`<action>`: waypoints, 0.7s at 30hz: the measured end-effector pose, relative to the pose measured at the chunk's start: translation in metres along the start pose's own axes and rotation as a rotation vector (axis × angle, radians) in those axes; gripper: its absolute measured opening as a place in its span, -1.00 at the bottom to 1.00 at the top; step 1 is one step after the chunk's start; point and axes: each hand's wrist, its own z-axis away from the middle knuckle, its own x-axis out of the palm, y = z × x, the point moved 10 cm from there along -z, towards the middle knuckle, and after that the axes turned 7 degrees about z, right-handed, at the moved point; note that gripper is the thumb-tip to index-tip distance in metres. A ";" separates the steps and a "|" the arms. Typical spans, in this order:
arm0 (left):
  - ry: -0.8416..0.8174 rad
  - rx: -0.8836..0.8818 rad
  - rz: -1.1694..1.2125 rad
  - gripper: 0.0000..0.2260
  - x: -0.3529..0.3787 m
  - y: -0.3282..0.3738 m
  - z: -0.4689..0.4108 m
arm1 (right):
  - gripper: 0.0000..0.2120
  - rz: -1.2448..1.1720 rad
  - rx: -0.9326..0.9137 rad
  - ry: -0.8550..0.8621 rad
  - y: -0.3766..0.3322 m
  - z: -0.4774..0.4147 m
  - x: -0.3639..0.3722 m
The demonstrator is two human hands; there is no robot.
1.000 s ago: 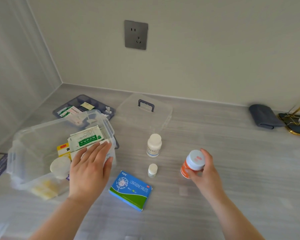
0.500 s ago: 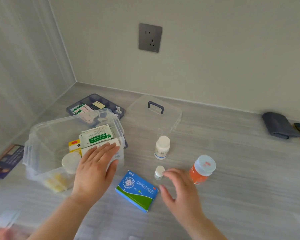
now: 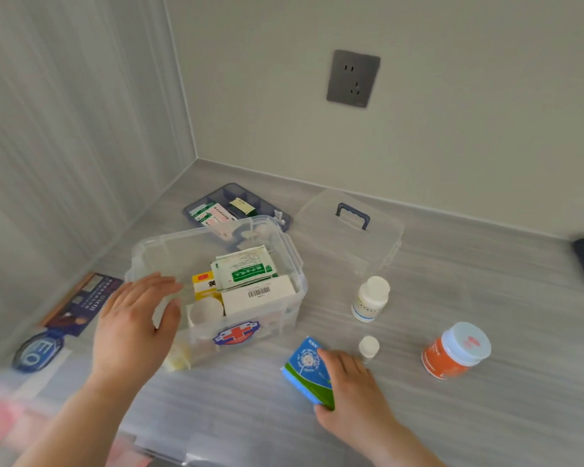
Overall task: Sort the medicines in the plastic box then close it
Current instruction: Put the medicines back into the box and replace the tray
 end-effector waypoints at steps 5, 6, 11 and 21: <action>-0.044 0.015 0.028 -0.63 0.008 -0.004 0.000 | -0.30 -0.217 0.060 0.171 0.005 0.009 -0.046; -0.048 0.017 0.043 -0.63 0.008 -0.005 0.000 | -0.29 -0.263 0.060 0.226 0.004 0.012 -0.061; -0.060 0.008 0.110 -0.65 0.007 -0.008 -0.001 | -0.22 -0.439 -0.105 0.498 -0.027 0.015 -0.153; -0.053 -0.050 0.329 -0.63 0.005 -0.019 0.000 | -0.27 -0.054 -0.371 0.146 -0.144 -0.109 -0.150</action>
